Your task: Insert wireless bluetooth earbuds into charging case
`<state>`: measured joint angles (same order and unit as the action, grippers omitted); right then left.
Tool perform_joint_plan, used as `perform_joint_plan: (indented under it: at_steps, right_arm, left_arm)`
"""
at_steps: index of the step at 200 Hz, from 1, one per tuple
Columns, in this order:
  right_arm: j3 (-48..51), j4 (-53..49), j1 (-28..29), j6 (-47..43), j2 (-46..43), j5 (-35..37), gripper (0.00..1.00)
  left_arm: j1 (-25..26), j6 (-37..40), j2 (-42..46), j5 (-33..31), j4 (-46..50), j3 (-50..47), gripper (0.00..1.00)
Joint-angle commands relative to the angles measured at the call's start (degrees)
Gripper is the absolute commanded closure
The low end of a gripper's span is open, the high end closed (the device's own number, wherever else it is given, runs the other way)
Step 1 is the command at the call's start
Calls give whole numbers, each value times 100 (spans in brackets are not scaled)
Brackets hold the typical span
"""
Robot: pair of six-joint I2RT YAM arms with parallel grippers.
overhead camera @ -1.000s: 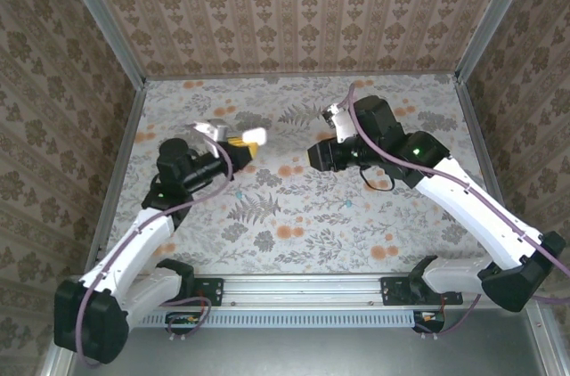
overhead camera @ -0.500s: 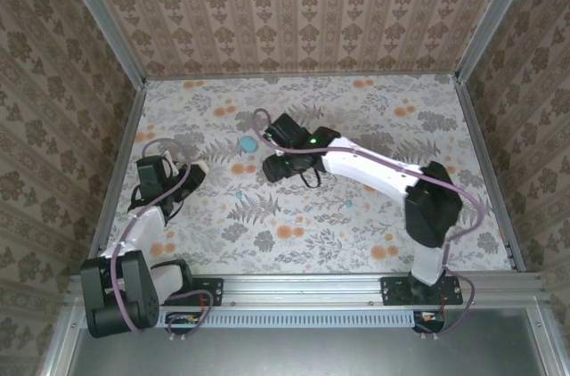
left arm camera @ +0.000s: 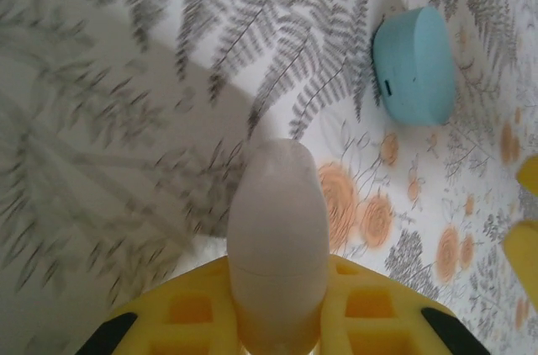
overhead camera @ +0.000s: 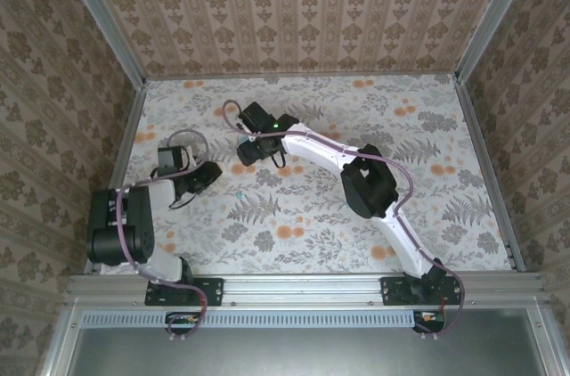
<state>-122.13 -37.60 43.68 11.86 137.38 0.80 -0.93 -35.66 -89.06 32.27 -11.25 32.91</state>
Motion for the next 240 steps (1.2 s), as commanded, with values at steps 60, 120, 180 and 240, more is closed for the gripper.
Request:
perform_joint_plan:
  at_steps: [60, 120, 180, 240]
  right_arm:
    - [-1867, -573, -246, -455, 1279, -194, 30]
    - [-2272, -344, -237, -433, 1717, -317, 27]
    - [-3016, -588, -244, -369, 2144, -294, 26]
    - [-2901, -935, -237, -241, 2135, -619, 48]
  left_arm:
    - [16, 603, 297, -1036, 682, 354, 46]
    - [75, 1103, 1498, -1916, 1403, 278, 33]
    - [100, 1062, 1623, -1892, 1440, 242, 33]
    - [106, 1079, 2011, -1944, 1585, 123, 32]
